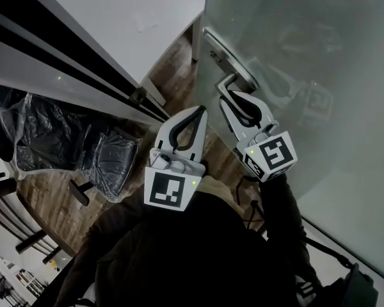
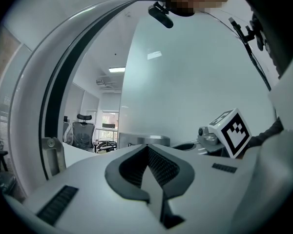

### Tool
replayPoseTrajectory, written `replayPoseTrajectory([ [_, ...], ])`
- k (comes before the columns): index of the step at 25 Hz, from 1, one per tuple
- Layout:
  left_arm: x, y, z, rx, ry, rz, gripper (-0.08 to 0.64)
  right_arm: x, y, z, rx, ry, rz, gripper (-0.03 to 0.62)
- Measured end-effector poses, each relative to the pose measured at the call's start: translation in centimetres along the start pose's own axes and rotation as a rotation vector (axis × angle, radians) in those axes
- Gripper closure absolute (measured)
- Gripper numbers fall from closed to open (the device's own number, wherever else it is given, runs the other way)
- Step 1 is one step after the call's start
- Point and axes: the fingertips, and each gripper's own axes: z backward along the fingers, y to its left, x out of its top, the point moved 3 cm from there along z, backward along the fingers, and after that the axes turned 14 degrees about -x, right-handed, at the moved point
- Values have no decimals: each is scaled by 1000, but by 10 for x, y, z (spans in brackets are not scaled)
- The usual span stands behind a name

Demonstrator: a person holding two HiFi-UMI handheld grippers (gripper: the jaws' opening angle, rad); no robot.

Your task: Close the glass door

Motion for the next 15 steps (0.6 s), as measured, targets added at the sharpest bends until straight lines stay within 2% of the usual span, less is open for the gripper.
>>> replayPoseTrajectory([
  [10,7,-26,47,122,14,-13,563,0,41,14,65,8,5,526],
  [15,1,-47,71,151,46,-27,563,0,58,20,91,5,3,525],
])
